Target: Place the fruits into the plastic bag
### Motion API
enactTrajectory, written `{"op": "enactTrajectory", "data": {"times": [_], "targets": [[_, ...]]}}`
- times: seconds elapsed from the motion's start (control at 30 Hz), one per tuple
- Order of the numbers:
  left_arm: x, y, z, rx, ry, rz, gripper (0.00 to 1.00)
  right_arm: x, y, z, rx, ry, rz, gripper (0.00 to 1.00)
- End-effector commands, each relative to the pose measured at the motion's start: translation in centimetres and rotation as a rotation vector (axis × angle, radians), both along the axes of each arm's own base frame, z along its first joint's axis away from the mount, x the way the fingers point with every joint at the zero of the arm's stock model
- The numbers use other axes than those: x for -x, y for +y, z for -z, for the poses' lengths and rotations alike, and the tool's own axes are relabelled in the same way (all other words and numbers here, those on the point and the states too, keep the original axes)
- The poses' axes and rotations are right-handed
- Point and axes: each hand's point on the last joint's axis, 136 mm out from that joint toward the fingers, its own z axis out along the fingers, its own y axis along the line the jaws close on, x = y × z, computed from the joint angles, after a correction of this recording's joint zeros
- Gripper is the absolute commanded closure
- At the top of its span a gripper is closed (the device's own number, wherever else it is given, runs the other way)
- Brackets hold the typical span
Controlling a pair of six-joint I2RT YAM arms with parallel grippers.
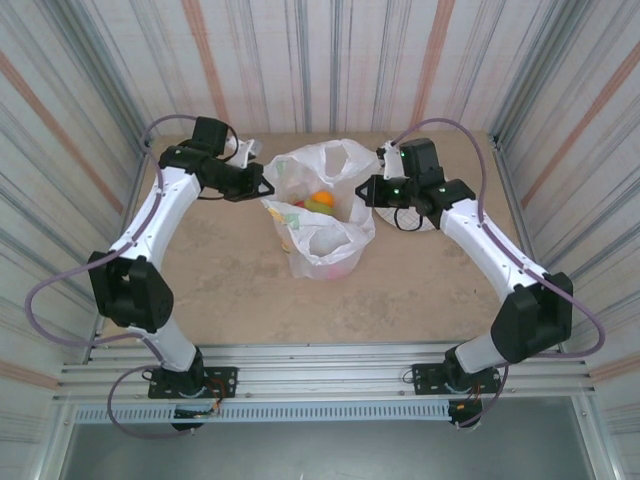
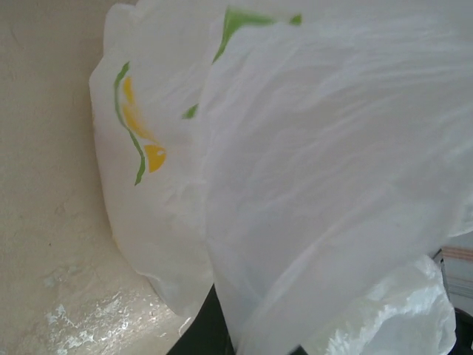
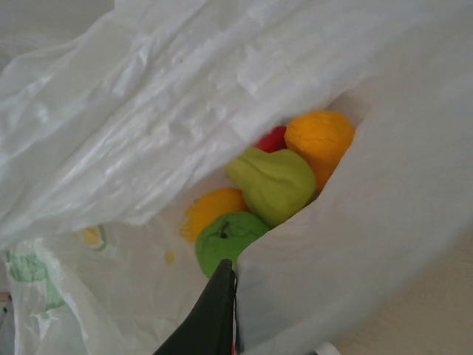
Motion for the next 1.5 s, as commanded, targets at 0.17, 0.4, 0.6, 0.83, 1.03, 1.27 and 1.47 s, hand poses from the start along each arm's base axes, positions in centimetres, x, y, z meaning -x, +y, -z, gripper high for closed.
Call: {"op": "enactTrajectory", "data": {"times": [0.17, 0.4, 0.6, 0.83, 1.03, 1.27, 1.47], "targets": [[0.1, 0.3, -1.3, -0.002, -0.062, 0.002, 0.93, -0.3, -1.1, -0.1, 0.1, -0.035, 0.001, 0.85], [1.2, 0.4, -5.5, 0.045, -0.205, -0.001, 0.68, 0.3, -3.8, -3.4, 0.179, -0.129, 0.054, 0.59], [2.3, 1.0, -7.7, 0.069, -0.292, -0.031, 0.53, 1.2, -7.2, -6.1, 0.227, -0.204, 0.13, 0.43], [3.3, 2.8, -9.6, 0.058, -0.406, -0.122, 0.41, 2.2, -11.2, -9.8, 0.314, -0.332, 0.236, 0.27], [3.8, 6.3, -8.6, 0.002, -0.492, -0.307, 0.26, 2.4, -15.1, -12.0, 0.392, -0.448, 0.378, 0.14], [3.7, 11.1, -4.8, -0.016, -0.607, -0.582, 0.11, 1.9, -19.9, -9.1, 0.44, -0.492, 0.584, 0.01], [3.0, 14.8, -0.7, -0.09, -0.593, -0.746, 0.1, 1.6, -21.8, -6.5, 0.468, -0.444, 0.654, 0.01]]}}
